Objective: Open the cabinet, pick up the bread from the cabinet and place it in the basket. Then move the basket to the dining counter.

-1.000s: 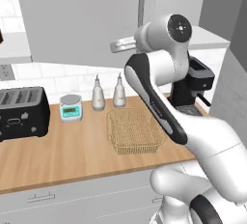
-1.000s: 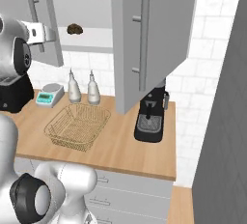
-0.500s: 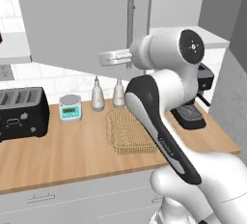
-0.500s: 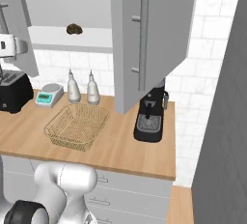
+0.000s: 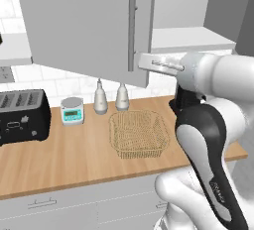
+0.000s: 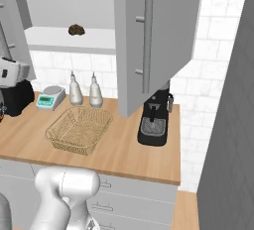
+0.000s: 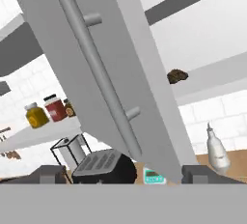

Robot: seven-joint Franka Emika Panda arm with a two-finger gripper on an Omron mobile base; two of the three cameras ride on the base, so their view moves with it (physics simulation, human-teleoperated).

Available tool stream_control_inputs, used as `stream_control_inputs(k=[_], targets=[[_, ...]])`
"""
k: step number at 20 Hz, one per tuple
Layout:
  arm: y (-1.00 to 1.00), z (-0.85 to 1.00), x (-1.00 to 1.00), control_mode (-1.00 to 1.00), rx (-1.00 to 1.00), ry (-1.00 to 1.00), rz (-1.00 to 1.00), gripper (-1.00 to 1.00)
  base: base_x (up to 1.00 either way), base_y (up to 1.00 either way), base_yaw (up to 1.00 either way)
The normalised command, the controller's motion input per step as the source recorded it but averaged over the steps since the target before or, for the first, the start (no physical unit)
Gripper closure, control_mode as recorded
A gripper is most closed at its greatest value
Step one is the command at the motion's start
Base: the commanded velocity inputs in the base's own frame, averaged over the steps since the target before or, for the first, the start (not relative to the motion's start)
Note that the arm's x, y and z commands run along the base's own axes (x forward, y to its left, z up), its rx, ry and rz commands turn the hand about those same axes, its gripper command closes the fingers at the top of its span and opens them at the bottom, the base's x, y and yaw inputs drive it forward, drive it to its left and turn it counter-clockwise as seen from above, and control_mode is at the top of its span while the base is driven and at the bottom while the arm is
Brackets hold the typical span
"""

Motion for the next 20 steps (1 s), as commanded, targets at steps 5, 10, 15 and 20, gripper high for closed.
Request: stream_control_inputs(k=[5, 10, 15, 20], targets=[[-1.00, 0.28, -0.06, -1.00, 0.40, 0.00, 0.00, -1.00, 0.00, 0.00, 0.00], [-0.80, 0.11, 0.53, -1.00, 0.31, 0.11, 0.00, -1.00, 0.00, 0.00, 0.00], [-0.15, 0.00, 1.00, -1.00, 0.17, 0.27, 0.04, -1.00, 0.00, 0.00, 0.00], [0.02, -0.08, 1.00, -1.00, 0.06, 0.36, 0.22, -1.00, 0.00, 0.00, 0.00]])
